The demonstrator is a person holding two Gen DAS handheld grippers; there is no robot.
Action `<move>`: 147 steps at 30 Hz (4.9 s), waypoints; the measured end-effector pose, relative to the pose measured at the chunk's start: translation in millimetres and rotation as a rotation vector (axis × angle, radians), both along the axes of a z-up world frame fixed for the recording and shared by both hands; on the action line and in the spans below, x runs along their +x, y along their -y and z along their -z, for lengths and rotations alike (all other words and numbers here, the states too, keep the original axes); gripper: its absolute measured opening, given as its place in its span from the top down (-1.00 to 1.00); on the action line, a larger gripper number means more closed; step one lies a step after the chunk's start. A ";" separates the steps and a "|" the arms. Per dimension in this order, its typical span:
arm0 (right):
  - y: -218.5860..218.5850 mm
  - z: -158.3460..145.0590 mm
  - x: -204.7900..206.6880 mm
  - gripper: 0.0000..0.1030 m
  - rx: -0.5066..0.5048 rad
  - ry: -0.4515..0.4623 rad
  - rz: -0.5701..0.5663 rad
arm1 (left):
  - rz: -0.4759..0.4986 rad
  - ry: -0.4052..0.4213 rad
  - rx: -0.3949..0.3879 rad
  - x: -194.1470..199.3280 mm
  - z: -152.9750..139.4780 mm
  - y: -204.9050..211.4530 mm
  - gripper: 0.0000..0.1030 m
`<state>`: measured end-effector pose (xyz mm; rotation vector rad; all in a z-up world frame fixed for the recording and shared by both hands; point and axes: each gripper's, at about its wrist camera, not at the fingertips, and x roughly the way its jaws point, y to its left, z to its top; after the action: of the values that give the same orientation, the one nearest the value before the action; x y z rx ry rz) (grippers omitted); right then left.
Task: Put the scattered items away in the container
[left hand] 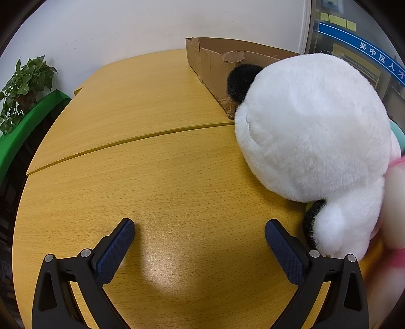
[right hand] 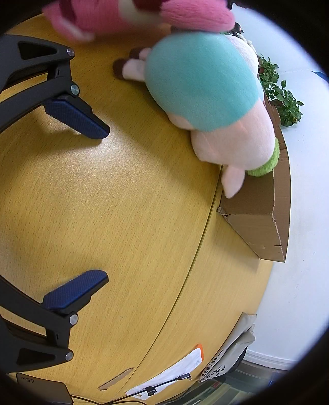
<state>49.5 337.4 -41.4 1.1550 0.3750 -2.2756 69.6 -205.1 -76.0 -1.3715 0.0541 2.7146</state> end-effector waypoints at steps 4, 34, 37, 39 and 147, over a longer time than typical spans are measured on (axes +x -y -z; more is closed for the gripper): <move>0.3 0.0 0.3 -1.00 0.000 -0.001 0.000 | 0.000 -0.001 0.002 -9.7 4.4 3.4 -1.00; 0.2 -0.2 1.1 -1.00 0.000 0.000 0.000 | 0.000 -0.001 0.002 -9.5 4.1 3.4 -1.00; 0.2 -0.1 1.1 -1.00 0.000 0.000 0.000 | 0.000 -0.001 0.002 -9.4 4.1 3.4 -1.00; 0.2 -0.1 1.0 -1.00 0.000 0.000 0.000 | 0.000 -0.001 0.002 -9.2 4.0 3.4 -1.00; 54.3 -115.5 215.3 -0.99 -0.333 -0.169 0.380 | 0.118 -0.241 0.242 186.6 -133.1 -208.1 -1.00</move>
<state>264.9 283.1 74.1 0.9239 -0.1768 -2.6427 256.2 2.9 57.1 -0.9436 -0.1644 2.6667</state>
